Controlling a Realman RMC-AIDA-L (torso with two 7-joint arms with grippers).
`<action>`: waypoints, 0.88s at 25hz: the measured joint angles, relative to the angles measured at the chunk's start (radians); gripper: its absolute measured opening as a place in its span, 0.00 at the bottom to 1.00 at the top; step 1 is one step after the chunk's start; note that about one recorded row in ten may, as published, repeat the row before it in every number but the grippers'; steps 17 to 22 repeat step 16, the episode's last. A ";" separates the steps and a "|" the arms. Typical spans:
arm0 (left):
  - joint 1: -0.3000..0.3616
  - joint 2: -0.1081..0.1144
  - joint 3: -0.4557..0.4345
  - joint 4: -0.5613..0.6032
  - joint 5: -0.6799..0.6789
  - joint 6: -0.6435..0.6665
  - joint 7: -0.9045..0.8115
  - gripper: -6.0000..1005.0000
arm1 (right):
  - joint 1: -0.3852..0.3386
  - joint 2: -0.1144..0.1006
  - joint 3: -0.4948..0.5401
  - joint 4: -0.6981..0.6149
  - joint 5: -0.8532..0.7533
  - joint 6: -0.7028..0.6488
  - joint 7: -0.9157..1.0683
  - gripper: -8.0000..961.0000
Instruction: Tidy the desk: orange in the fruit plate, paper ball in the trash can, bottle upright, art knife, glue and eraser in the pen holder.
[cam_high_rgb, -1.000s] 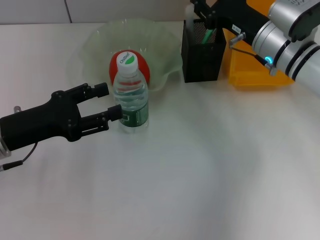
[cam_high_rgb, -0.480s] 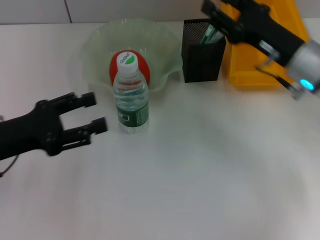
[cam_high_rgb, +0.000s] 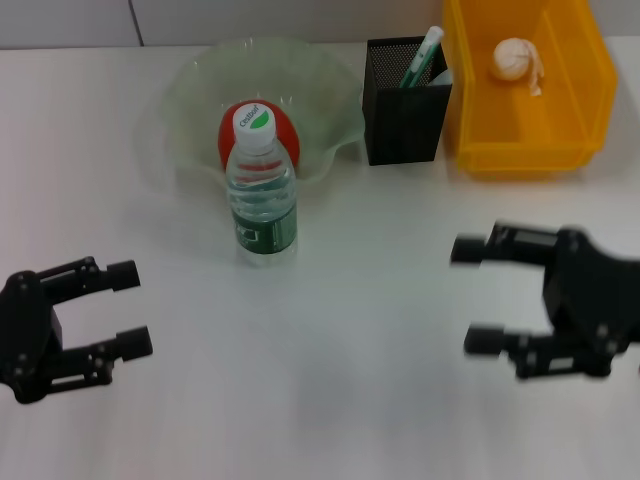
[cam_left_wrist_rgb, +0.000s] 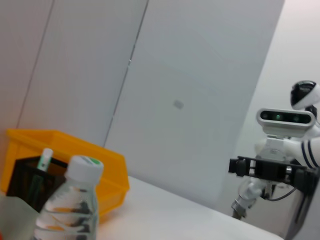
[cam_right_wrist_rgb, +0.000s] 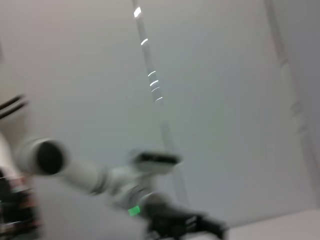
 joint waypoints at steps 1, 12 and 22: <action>0.003 -0.001 0.000 0.000 0.006 0.001 0.011 0.78 | 0.002 0.006 0.005 0.008 -0.028 -0.003 -0.003 0.78; 0.013 -0.018 -0.002 -0.001 0.036 0.009 0.059 0.78 | 0.026 0.067 0.007 0.013 -0.122 0.038 -0.024 0.83; 0.013 -0.021 -0.005 -0.001 0.037 0.009 0.063 0.78 | 0.031 0.071 0.008 0.013 -0.122 0.045 -0.024 0.83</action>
